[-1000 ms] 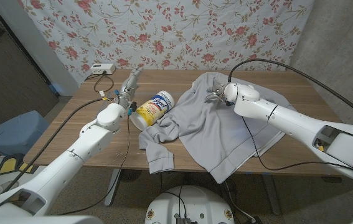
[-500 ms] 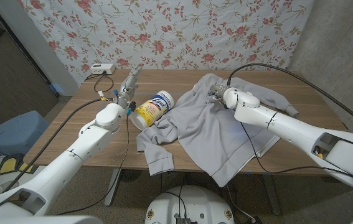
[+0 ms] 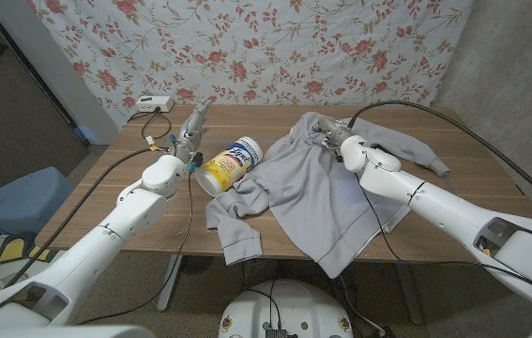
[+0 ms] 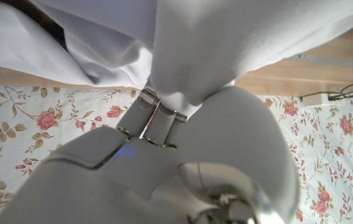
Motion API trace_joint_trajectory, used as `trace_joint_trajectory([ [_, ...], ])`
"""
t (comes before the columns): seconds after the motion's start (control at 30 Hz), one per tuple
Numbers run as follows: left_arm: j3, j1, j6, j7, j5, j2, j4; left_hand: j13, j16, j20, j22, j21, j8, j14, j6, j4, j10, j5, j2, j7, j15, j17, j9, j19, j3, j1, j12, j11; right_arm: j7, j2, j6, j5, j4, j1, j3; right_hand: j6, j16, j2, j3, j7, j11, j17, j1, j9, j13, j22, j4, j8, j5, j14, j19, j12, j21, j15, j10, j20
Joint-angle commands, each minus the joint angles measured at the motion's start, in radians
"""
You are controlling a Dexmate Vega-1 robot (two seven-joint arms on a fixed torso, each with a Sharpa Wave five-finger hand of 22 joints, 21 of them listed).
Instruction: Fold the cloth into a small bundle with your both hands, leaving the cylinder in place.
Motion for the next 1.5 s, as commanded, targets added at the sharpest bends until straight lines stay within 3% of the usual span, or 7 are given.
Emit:
trace_joint_trajectory([
  [0.03,0.012,-0.023,-0.003,-0.027,-0.003,0.000,0.028,0.003,-0.001,0.003,0.003,-0.004,0.000,-0.062,-0.005,0.003,-0.034,0.004,0.000,0.000,0.003,0.002,0.003,-0.046,0.004,-0.002,-0.004,0.001,-0.129,-0.003,0.218,0.159,-0.005,-0.084,0.154,0.007,-0.007,0.047,-0.001,0.001,-0.032,0.010,0.054,0.003,0.129,0.005,0.006,0.005,-0.002,0.028,-0.008,0.107,0.011,-0.039,0.033,-0.015],
  [0.47,0.028,-0.044,0.023,-0.036,0.011,0.010,0.031,0.003,-0.003,0.008,0.003,-0.012,0.002,-0.070,-0.012,-0.018,-0.043,0.001,-0.005,0.005,0.005,0.000,0.004,-0.053,0.011,0.018,-0.004,-0.006,-0.200,-0.006,0.361,0.223,-0.009,-0.117,0.241,0.006,-0.010,0.044,-0.007,0.009,-0.030,0.043,0.070,0.020,0.146,0.018,0.009,0.013,-0.005,0.035,-0.024,0.121,0.046,-0.043,0.029,-0.026],
  [0.5,0.029,-0.045,0.029,-0.035,0.012,0.012,0.028,0.003,-0.002,0.007,0.002,-0.011,0.003,-0.069,-0.010,-0.022,-0.040,0.001,-0.006,0.009,0.005,0.000,0.004,-0.049,0.012,0.021,-0.003,0.005,-0.208,-0.004,0.368,0.222,-0.006,-0.118,0.244,0.007,-0.010,0.044,-0.008,0.010,-0.030,0.046,0.072,0.020,0.145,0.019,0.009,0.013,-0.005,0.036,-0.026,0.121,0.049,-0.043,0.029,-0.027],
  [0.57,0.035,-0.050,0.051,-0.029,0.023,0.021,0.018,0.003,-0.001,0.007,0.002,-0.012,0.006,-0.066,-0.005,-0.032,-0.036,-0.001,-0.012,0.015,0.006,0.000,0.004,-0.048,0.013,0.030,-0.001,-0.007,-0.224,-0.003,0.389,0.214,0.002,-0.117,0.248,0.006,-0.010,0.044,-0.008,0.011,-0.032,0.049,0.073,0.021,0.147,0.020,0.009,0.013,-0.005,0.037,-0.026,0.122,0.053,-0.043,0.029,-0.027],
  [0.67,0.041,-0.060,0.071,-0.046,0.021,0.030,0.013,0.003,0.003,0.012,0.001,-0.011,0.011,-0.055,0.007,-0.049,-0.002,-0.003,-0.020,0.024,0.010,0.000,0.004,-0.039,0.015,0.046,0.012,0.009,-0.251,0.003,0.420,0.208,0.017,-0.117,0.258,0.004,-0.010,0.044,-0.009,0.010,-0.031,0.055,0.075,0.025,0.149,0.023,0.010,0.014,-0.005,0.038,-0.029,0.124,0.060,-0.042,0.027,-0.028],
  [0.8,0.045,-0.070,0.074,-0.079,0.005,0.030,0.024,0.004,0.015,0.016,0.001,-0.003,0.023,-0.004,0.055,-0.073,0.068,-0.005,-0.032,0.045,0.017,0.000,0.005,-0.009,0.018,0.067,0.034,-0.001,-0.270,0.007,0.457,0.219,0.027,-0.118,0.279,0.004,-0.012,0.044,-0.011,0.012,-0.032,0.064,0.077,0.026,0.147,0.026,0.012,0.014,-0.006,0.037,-0.033,0.124,0.069,-0.042,0.028,-0.030],
  [1.5,0.052,-0.071,0.094,-0.073,0.005,0.035,0.001,0.004,0.014,0.015,0.001,-0.002,0.023,0.015,0.078,-0.081,0.077,-0.005,-0.037,0.058,0.020,0.000,0.005,0.003,0.016,0.073,0.033,0.005,-0.383,0.018,0.589,0.164,0.023,-0.107,0.340,0.005,-0.020,0.042,-0.021,0.009,-0.032,0.104,0.085,0.034,0.152,0.039,0.019,0.015,-0.007,0.036,-0.053,0.129,0.115,-0.042,0.027,-0.036],
])
